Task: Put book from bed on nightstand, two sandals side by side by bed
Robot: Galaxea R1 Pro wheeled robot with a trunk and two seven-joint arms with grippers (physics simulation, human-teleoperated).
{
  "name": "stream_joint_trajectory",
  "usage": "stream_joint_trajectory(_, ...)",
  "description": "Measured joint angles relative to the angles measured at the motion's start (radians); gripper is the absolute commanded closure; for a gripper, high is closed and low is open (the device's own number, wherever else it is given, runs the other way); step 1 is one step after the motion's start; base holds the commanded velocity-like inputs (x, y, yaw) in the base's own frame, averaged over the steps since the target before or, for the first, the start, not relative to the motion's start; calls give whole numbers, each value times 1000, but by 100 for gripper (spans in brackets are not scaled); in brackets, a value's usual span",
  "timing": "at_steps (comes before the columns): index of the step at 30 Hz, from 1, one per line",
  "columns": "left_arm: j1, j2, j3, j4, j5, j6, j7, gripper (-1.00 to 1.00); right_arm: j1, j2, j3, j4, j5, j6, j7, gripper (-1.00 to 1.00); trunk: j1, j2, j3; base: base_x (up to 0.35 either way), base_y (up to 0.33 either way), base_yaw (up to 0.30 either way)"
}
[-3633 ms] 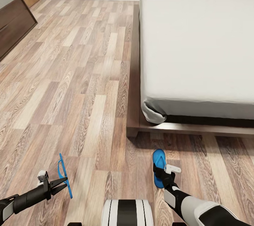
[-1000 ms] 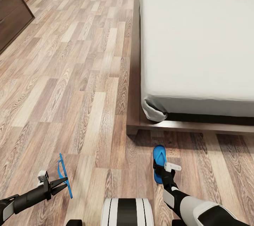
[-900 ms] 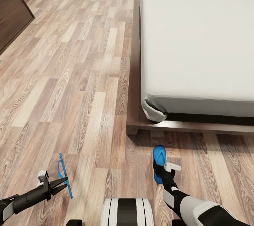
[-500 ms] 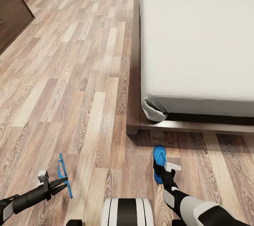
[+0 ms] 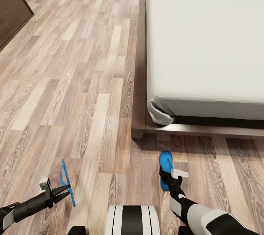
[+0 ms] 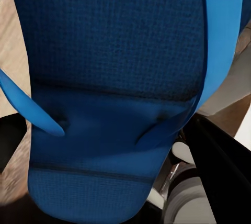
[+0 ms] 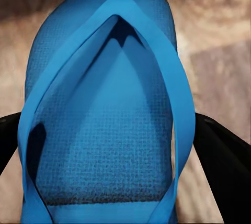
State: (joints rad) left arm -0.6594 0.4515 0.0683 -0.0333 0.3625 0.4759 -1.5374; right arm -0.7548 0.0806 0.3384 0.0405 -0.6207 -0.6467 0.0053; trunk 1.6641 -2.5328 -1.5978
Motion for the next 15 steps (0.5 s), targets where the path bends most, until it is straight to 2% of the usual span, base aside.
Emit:
stream_joint_trajectory(3,0,0,0,0,0,0,0,100,0,0,0,0,0,0,0,100,1,-1,-12,0,0,0)
stream_joint_trajectory(15,0,0,1,1,1,0,0,100,0,0,1,0,1,0,0,100,1,-1,-12,0,0,0)
